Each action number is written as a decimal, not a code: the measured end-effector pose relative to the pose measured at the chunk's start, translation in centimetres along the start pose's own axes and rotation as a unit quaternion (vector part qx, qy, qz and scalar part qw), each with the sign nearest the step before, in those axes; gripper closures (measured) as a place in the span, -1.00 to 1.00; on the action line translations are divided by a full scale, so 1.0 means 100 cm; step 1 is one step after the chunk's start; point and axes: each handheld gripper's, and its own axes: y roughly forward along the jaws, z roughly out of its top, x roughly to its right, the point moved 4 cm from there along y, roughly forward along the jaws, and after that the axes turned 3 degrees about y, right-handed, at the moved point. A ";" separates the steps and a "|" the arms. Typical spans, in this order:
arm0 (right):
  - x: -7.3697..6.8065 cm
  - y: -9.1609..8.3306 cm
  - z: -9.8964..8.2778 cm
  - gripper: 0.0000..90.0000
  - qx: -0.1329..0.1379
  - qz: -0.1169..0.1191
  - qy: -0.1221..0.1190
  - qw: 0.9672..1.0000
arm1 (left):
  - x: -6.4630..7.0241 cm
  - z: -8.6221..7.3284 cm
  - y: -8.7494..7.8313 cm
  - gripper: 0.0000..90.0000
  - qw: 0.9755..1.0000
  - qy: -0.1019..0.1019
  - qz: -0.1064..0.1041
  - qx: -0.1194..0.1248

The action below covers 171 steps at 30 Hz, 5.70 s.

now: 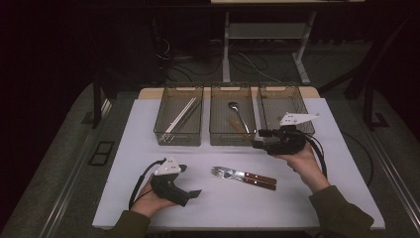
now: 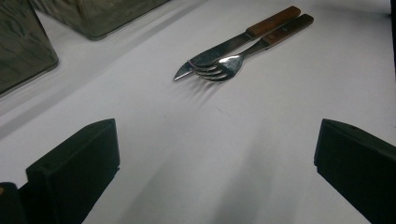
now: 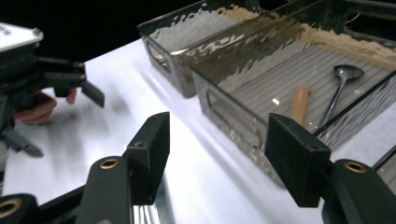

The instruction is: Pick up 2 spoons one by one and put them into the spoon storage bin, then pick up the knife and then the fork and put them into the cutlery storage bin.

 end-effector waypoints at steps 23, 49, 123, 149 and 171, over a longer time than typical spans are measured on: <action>-0.023 0.002 -0.041 0.38 -0.129 0.014 -0.075 0.989 | 0.000 0.000 0.000 -1.00 1.000 0.003 0.002 -0.002; -0.025 0.043 -0.061 0.54 -0.251 0.032 -0.130 0.959 | 0.000 0.000 0.001 -1.00 1.000 0.002 0.002 -0.003; 0.014 -0.030 -0.005 0.71 -0.081 -0.004 -0.031 0.996 | -0.002 -0.001 -0.002 -1.00 1.000 0.007 0.000 0.001; 0.096 -0.088 0.037 0.71 0.052 -0.153 0.044 0.986 | -0.001 0.000 -0.001 -1.00 1.000 0.005 -0.002 0.002; 0.147 -0.047 -0.005 0.71 -0.011 -0.237 0.097 0.967 | -0.001 0.000 -0.002 -1.00 1.000 0.008 -0.001 0.002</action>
